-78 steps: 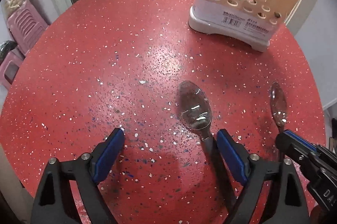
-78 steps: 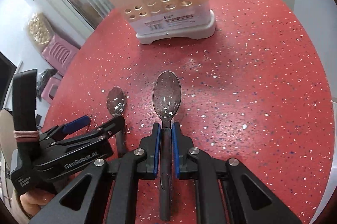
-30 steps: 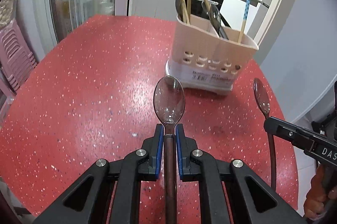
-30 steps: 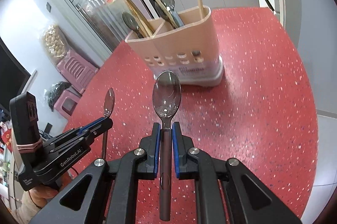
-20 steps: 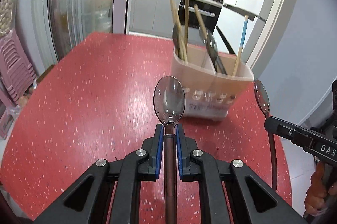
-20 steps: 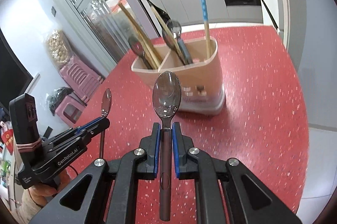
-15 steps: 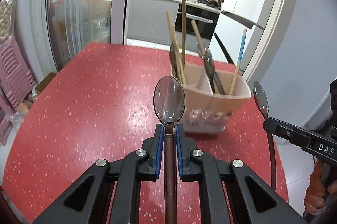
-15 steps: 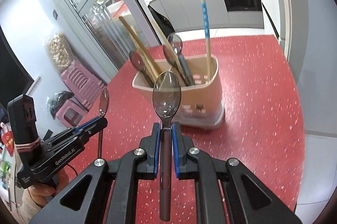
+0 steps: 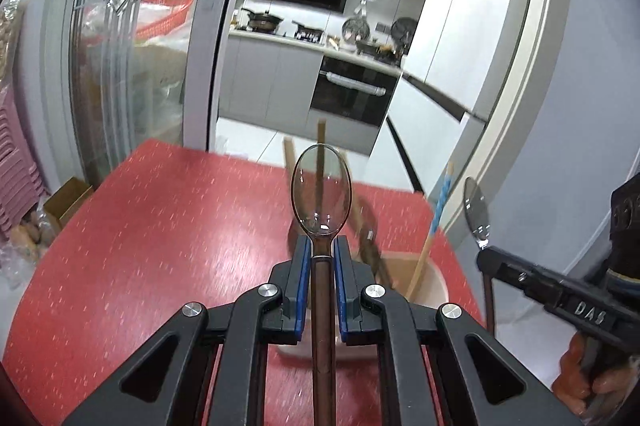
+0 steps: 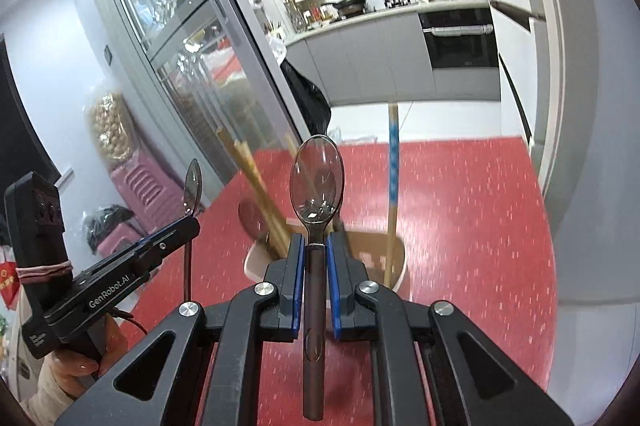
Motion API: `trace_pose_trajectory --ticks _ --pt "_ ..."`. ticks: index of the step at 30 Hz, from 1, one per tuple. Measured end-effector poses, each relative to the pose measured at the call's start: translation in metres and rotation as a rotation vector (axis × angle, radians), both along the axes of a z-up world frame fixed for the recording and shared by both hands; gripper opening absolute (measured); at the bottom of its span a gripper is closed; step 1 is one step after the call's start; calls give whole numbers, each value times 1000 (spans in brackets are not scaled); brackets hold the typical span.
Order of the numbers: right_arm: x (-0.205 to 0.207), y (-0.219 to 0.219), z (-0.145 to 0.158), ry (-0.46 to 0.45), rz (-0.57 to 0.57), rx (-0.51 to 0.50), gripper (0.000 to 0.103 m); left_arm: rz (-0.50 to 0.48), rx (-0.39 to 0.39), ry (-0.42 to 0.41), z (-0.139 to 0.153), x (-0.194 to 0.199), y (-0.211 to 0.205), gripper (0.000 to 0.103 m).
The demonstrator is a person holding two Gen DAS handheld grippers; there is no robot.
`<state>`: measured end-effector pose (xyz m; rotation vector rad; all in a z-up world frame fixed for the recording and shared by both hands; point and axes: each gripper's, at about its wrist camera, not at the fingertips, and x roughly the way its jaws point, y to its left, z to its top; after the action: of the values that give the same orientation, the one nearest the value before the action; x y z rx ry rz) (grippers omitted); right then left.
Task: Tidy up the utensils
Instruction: 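Lift both clear spoons and carry them over the beige holder with both tools, then lower both spoons handle-first into the holder slots with both tools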
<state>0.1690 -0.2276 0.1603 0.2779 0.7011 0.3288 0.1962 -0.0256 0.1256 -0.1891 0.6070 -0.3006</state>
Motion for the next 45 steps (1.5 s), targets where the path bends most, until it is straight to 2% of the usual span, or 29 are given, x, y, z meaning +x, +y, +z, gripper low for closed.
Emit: trace_pose_trajectory --ticks 4,10,14,20,35,45 --pt "18 3 3 -34 8 -13 12 -7 -11 -34 6 17 -8 37" --pt "43 8 1 -59 13 -35 12 -10 -1 -31 -2 42 -22 37" --pt "57 6 -7 -62 4 -45 12 -13 -15 -31 -7 51 -29 37" --pt "70 7 -22 -107 -23 -87 12 13 -11 -85 -11 61 -36 37" --pt "67 21 -49 -226 -38 -200 12 57 25 -172 -37 62 -46 37" --pt "56 24 -65 -208 -37 -203 12 41 103 -156 -54 50 -55 37"
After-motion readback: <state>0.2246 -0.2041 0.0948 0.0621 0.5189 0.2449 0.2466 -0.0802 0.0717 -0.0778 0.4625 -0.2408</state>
